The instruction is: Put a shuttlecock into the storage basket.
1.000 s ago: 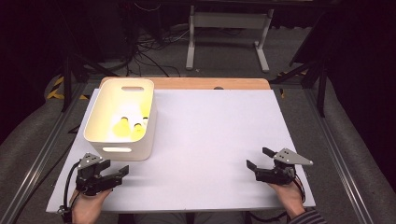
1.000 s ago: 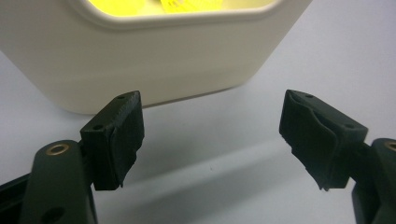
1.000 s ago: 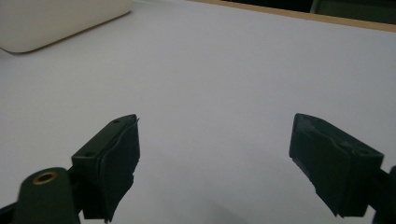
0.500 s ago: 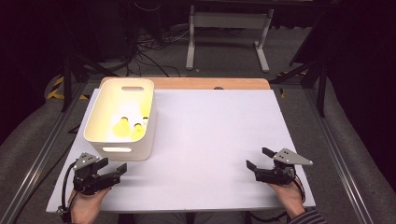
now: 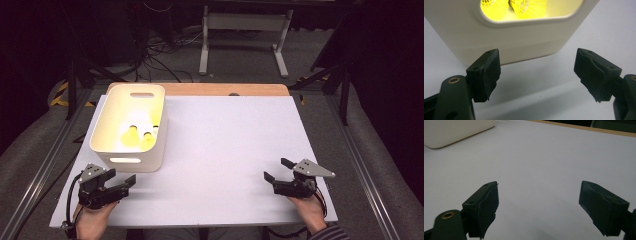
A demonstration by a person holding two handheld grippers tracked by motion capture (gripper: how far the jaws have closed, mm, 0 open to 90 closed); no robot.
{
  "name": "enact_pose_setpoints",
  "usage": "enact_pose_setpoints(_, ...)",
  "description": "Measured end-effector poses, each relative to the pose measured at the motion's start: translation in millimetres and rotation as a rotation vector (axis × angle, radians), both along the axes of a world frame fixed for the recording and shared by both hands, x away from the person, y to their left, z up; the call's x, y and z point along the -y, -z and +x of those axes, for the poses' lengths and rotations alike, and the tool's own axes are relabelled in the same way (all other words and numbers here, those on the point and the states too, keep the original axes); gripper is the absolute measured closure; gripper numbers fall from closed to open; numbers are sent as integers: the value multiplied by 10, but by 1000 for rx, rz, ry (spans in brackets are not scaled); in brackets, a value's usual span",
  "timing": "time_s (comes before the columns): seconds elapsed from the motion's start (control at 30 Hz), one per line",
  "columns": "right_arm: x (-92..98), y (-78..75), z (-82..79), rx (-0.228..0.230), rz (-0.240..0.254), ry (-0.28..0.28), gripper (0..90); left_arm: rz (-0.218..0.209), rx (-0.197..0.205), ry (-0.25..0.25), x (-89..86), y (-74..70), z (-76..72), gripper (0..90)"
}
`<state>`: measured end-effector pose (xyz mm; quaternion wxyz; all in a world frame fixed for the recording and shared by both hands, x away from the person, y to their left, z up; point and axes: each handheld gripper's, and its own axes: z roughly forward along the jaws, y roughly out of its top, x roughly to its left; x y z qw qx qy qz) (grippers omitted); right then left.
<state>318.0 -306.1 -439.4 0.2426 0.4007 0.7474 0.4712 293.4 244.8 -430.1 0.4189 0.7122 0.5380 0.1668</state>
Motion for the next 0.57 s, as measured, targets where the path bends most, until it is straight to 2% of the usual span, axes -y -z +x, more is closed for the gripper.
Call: enact_pose_setpoints(0.57, 3, -1, 1, 1, 2, -2, 168, -2, 8, -6, 1, 1, 0, 223)
